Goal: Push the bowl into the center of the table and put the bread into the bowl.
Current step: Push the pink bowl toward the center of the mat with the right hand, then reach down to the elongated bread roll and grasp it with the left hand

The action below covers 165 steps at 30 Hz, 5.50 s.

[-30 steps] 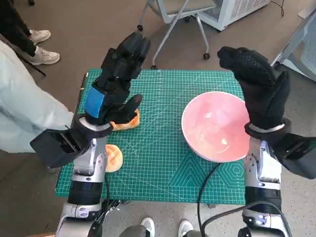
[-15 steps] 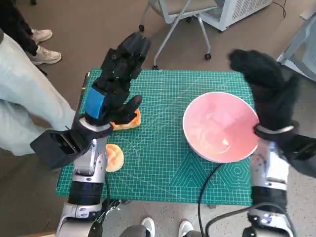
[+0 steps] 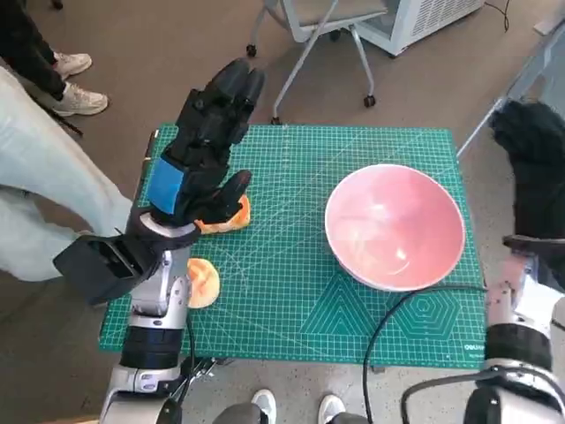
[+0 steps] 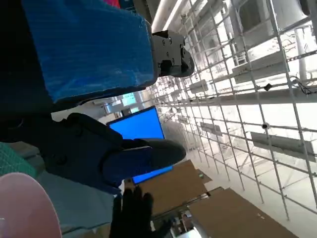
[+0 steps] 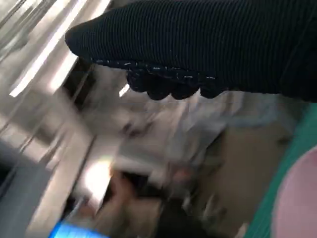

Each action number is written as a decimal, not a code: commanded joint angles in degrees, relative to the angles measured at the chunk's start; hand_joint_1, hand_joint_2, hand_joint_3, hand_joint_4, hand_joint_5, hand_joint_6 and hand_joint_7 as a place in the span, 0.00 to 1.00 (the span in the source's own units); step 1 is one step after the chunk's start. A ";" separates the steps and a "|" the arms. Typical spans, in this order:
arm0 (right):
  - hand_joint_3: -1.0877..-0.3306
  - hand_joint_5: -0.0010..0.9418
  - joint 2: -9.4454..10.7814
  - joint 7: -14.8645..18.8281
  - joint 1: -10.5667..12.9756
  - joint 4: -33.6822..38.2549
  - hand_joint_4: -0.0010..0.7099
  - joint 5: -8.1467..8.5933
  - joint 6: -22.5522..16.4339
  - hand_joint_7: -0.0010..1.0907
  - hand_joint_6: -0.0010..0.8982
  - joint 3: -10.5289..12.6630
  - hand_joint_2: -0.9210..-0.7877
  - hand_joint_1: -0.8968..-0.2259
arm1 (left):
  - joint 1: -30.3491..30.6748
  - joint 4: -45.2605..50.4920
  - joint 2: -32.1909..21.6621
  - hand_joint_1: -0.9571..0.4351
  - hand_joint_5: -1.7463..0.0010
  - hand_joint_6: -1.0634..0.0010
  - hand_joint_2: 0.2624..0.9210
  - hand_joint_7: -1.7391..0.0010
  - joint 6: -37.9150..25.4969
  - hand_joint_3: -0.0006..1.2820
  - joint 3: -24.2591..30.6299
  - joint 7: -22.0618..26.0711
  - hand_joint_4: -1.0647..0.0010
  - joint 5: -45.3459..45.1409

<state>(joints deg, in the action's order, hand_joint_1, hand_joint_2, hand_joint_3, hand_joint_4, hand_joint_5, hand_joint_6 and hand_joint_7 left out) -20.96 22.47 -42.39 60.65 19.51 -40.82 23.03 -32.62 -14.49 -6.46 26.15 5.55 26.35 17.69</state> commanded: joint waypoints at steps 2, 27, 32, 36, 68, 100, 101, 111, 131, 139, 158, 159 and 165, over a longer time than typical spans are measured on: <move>0.49 0.00 -0.49 -1.08 -0.70 7.15 0.20 1.01 3.67 0.23 0.17 2.37 0.00 0.37 | 0.59 0.21 -0.19 0.27 1.00 1.00 1.00 0.76 0.46 0.43 0.04 -0.44 0.93 -0.83; 0.37 0.01 5.86 -6.67 -1.04 14.63 0.15 2.08 18.45 0.16 0.20 6.89 0.00 0.46 | 2.00 1.93 -1.79 0.25 1.00 1.00 1.00 0.76 0.06 0.42 0.92 -0.64 0.93 -1.03; 0.35 0.00 8.06 -6.07 -2.18 14.88 0.13 4.04 21.51 0.16 0.21 8.97 0.00 0.50 | 2.93 3.37 -2.41 0.25 1.00 1.00 1.00 0.76 -0.57 0.42 1.23 -0.87 0.93 -0.90; 0.33 0.00 9.51 -5.19 -3.18 15.18 0.10 6.08 24.43 0.16 0.20 11.17 0.00 0.51 | 3.84 4.45 -2.97 0.25 1.00 1.00 1.00 0.76 -1.22 0.41 1.64 -0.94 0.93 -0.65; 0.38 0.01 17.34 -4.51 -8.31 15.78 0.16 4.25 28.50 0.18 0.25 10.79 0.00 0.45 | 10.10 11.62 -6.02 0.23 1.00 0.99 1.00 0.78 -2.28 0.37 3.83 -5.76 0.91 -3.73; 0.39 0.01 17.71 -2.89 -10.89 14.58 0.14 0.80 26.27 0.12 0.23 7.64 0.00 0.47 | 9.58 10.08 -5.26 0.23 1.00 0.98 1.00 0.79 -1.34 0.38 2.70 -6.37 0.92 -4.67; 0.39 0.01 17.52 -2.81 -11.00 14.41 0.14 0.61 25.80 0.12 0.23 7.45 0.00 0.47 | 9.52 9.90 -5.26 0.23 1.00 0.98 1.00 0.79 -1.26 0.38 2.70 -6.34 0.92 -4.60; 0.39 0.02 15.73 2.27 -11.11 9.74 0.17 -4.76 11.67 0.13 0.27 0.85 0.00 0.47 | 7.46 7.84 -3.89 0.23 1.00 0.97 1.00 0.79 -1.20 0.38 1.73 -5.61 0.91 -3.32; 0.45 0.02 14.38 11.89 -0.34 -23.26 0.25 -3.16 2.05 0.16 0.28 -9.91 0.00 0.34 | 0.43 4.46 -1.26 0.25 1.00 1.00 1.00 0.76 -2.71 0.39 -1.17 -3.58 0.92 -2.93; 0.44 0.01 14.37 11.17 3.57 -32.70 0.27 -1.37 4.82 0.50 0.07 -12.08 0.00 0.36 | -1.38 3.69 -1.28 0.25 1.00 1.00 1.00 0.76 -2.87 0.39 -1.39 -2.34 0.92 -2.56; 0.44 0.01 14.29 10.57 5.03 -35.32 0.29 -0.76 6.21 0.57 0.02 -13.63 0.00 0.35 | -3.01 2.58 -1.84 0.25 1.00 1.00 1.00 0.75 -1.29 0.38 -1.05 0.20 0.91 -1.93; 0.44 0.01 14.32 10.53 5.02 -35.36 0.29 -0.73 6.30 0.57 0.02 -13.65 0.00 0.35 | -2.96 2.69 -2.05 0.25 1.00 1.00 1.00 0.75 -1.17 0.38 -0.99 0.24 0.91 -2.06; 0.44 0.01 14.52 10.34 5.11 -35.63 0.29 -0.58 6.57 0.58 0.01 -13.78 0.00 0.35 | -2.96 2.58 -5.51 0.25 1.00 1.00 1.00 0.75 0.99 0.38 0.26 0.76 0.91 -3.93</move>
<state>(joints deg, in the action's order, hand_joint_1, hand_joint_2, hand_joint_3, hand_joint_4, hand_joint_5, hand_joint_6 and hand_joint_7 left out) -6.44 33.17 -38.76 25.02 18.34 -35.08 9.42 -34.76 -12.02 -9.35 24.91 4.69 26.71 15.39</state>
